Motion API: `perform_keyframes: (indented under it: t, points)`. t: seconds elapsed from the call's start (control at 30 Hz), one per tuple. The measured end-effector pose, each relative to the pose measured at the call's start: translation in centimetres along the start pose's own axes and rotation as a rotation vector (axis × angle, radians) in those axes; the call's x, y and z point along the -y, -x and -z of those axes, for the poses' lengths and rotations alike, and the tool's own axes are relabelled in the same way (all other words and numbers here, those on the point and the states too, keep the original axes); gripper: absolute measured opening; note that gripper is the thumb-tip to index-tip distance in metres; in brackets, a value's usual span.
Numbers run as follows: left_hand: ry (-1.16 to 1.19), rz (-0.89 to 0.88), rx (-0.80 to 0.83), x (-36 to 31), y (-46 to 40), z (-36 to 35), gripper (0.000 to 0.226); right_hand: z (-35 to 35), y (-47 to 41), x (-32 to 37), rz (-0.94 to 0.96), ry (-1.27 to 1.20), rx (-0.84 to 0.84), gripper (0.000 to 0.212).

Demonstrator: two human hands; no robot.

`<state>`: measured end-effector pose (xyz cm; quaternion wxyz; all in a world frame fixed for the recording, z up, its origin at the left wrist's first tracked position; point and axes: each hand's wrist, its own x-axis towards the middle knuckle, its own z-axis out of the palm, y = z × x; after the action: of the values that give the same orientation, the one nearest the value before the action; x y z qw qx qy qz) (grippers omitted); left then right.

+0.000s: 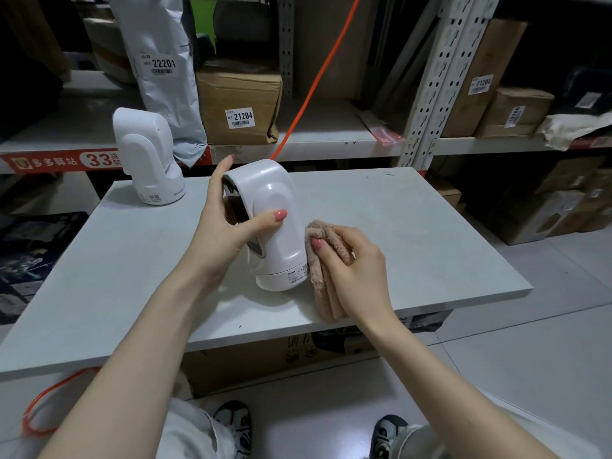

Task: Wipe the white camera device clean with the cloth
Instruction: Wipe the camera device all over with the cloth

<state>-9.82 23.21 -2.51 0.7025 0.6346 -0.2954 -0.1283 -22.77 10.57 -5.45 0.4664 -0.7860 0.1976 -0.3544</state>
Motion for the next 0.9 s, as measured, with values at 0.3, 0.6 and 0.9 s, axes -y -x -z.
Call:
perform_keyframes:
  t: [0.3,0.6,0.9]
  points:
    - [0.056,-0.051,0.081,-0.4,0.4,0.2,0.103,0.2,0.2,0.9,0.061,-0.008,0.035,0.018]
    - [0.123,-0.036,0.112,-0.4,0.3,1.2,0.087,-0.4,0.0,-0.2,-0.039,0.066,0.105,0.019]
    - [-0.074,-0.107,0.006,0.2,0.7,1.1,0.073,-2.0,0.5,1.0,0.169,0.128,0.078,0.021]
